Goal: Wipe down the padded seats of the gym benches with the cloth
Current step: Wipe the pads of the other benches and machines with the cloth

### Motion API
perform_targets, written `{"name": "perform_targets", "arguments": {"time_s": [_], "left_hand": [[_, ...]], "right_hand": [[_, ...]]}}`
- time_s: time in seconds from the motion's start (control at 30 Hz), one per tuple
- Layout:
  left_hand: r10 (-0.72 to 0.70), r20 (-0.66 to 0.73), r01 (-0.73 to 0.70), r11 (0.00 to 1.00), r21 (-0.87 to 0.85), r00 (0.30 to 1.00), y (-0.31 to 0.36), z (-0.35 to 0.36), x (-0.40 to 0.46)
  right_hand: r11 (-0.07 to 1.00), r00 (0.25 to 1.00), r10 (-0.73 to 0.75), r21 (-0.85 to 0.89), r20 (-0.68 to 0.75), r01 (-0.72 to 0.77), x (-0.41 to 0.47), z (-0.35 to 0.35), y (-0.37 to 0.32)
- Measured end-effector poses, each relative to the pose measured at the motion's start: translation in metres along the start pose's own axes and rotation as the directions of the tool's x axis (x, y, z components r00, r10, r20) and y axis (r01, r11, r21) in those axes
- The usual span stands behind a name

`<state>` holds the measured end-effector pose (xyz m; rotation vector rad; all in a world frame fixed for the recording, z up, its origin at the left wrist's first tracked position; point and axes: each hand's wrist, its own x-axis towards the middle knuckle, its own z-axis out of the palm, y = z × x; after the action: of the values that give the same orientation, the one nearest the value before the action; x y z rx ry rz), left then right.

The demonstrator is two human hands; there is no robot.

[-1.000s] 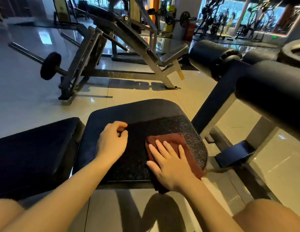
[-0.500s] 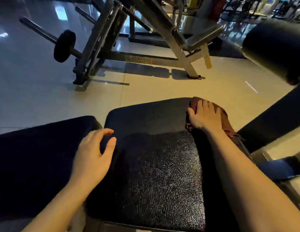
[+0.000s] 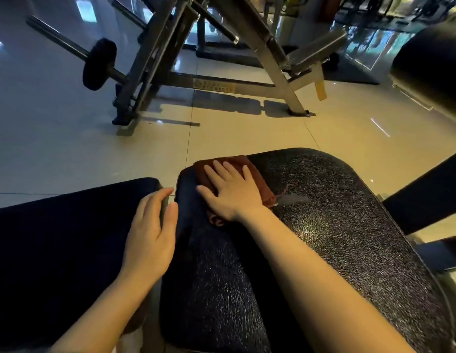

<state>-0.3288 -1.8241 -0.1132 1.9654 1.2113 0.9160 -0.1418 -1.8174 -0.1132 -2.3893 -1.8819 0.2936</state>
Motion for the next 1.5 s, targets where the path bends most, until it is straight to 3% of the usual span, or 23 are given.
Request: {"name": "perform_targets", "arguments": {"time_s": [0.1,0.2,0.33,0.4,0.43,0.57,0.63,0.77,0.87,1.03,1.2,1.3,1.4,1.5], "left_hand": [[0.021,0.013,-0.021,1.000,-0.022,1.000,-0.002,-0.001,-0.001],[0.038,0.046,-0.034,0.996,-0.084,0.998,-0.001,0.000,-0.003],[0.042,0.066,-0.032,0.987,-0.158,0.997,-0.004,-0.005,-0.005],[0.025,0.048,-0.015,0.979,-0.201,0.999,-0.005,-0.012,-0.006],[0.012,0.043,-0.002,0.975,-0.222,0.999,-0.005,-0.015,-0.005],[0.003,0.031,0.006,0.965,-0.262,1.000,-0.006,-0.032,0.002],[0.006,0.019,-0.001,0.966,-0.260,1.000,-0.015,-0.043,0.003],[-0.028,0.037,0.035,0.977,-0.209,0.999,-0.029,-0.055,-0.005],[-0.001,0.080,0.016,0.982,-0.188,0.997,-0.026,-0.052,-0.014],[0.153,0.160,-0.122,0.974,-0.189,0.975,-0.024,-0.046,-0.039],[0.229,0.225,-0.175,0.956,-0.236,0.947,-0.026,-0.041,-0.064],[0.195,0.245,-0.124,0.953,-0.276,0.950,-0.029,-0.042,-0.069],[0.166,0.229,-0.090,0.947,-0.309,0.959,-0.031,-0.043,-0.075],[0.163,0.221,-0.090,0.946,-0.310,0.962,-0.027,-0.044,-0.073]], "right_hand": [[0.958,0.956,0.284,-0.023,-0.073,-0.286,-0.022,-0.019,0.072],[0.839,0.836,0.536,-0.033,-0.115,-0.543,-0.062,-0.036,0.132],[0.705,0.696,0.707,0.050,-0.129,-0.707,-0.088,-0.035,0.125],[0.691,0.678,0.719,0.048,-0.153,-0.721,-0.083,-0.028,0.097],[0.718,0.703,0.688,0.024,-0.180,-0.696,-0.076,-0.022,0.078],[0.917,0.907,0.396,0.000,-0.145,-0.400,-0.028,0.007,-0.029],[0.964,0.960,0.263,-0.018,-0.099,-0.266,-0.019,0.022,-0.083],[0.973,0.976,0.195,-0.105,-0.100,-0.205,-0.058,0.042,-0.134],[0.979,0.978,0.195,-0.037,-0.073,-0.198,-0.095,0.042,-0.131],[0.898,0.890,0.440,0.042,-0.122,-0.438,-0.150,0.019,-0.050],[0.652,0.631,0.748,0.048,-0.204,-0.757,-0.225,-0.008,0.064],[0.540,0.501,0.828,0.116,-0.254,-0.834,-0.247,-0.003,0.078],[0.536,0.484,0.826,0.141,-0.289,-0.832,-0.244,0.004,0.053],[0.642,0.574,0.733,0.096,-0.365,-0.760,-0.233,0.018,-0.001]]}}
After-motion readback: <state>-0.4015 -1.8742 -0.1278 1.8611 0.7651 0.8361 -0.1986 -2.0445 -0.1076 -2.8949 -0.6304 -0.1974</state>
